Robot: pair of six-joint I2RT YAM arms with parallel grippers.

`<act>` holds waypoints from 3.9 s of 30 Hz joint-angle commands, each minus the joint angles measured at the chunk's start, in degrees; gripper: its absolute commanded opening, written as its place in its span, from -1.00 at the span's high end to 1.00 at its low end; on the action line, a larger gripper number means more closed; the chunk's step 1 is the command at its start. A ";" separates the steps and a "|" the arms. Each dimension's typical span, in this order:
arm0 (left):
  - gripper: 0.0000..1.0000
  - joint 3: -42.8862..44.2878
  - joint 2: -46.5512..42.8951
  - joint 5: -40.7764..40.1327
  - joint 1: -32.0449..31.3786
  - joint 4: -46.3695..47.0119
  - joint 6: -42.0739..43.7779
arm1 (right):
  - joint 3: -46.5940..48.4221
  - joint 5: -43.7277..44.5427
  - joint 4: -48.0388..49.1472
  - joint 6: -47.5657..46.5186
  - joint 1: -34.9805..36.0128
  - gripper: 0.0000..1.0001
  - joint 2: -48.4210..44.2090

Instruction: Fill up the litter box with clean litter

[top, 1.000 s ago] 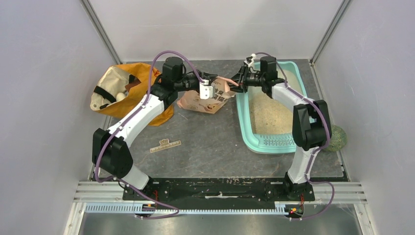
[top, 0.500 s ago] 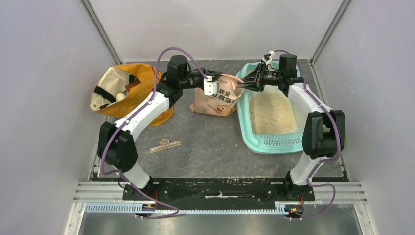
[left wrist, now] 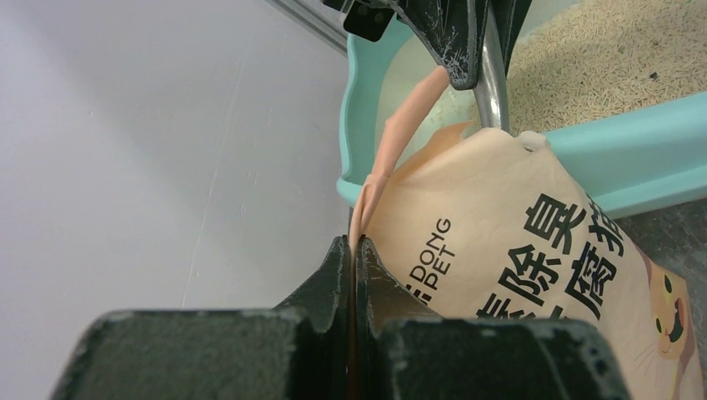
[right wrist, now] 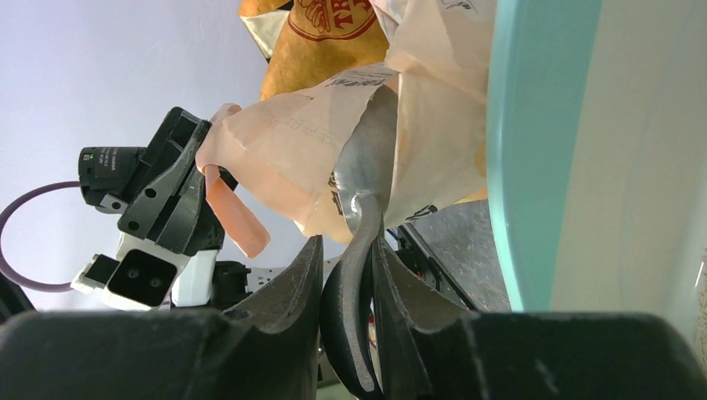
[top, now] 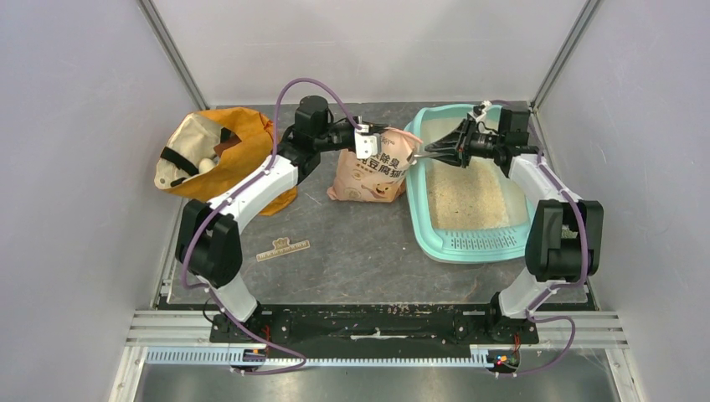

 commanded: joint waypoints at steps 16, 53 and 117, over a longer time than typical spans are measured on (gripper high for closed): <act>0.96 4.38 0.60 6.05 -0.34 6.22 0.52 | -4.70 -7.12 -5.13 -3.38 -9.86 1.00 -8.03; 0.96 5.52 1.82 5.73 -0.25 2.14 4.62 | -3.02 -10.47 -22.25 -15.98 -22.11 1.00 -10.63; 0.96 -4.43 -7.70 -0.76 0.79 -1.39 7.74 | 26.06 58.53 -51.60 -67.51 -2.90 1.00 -11.81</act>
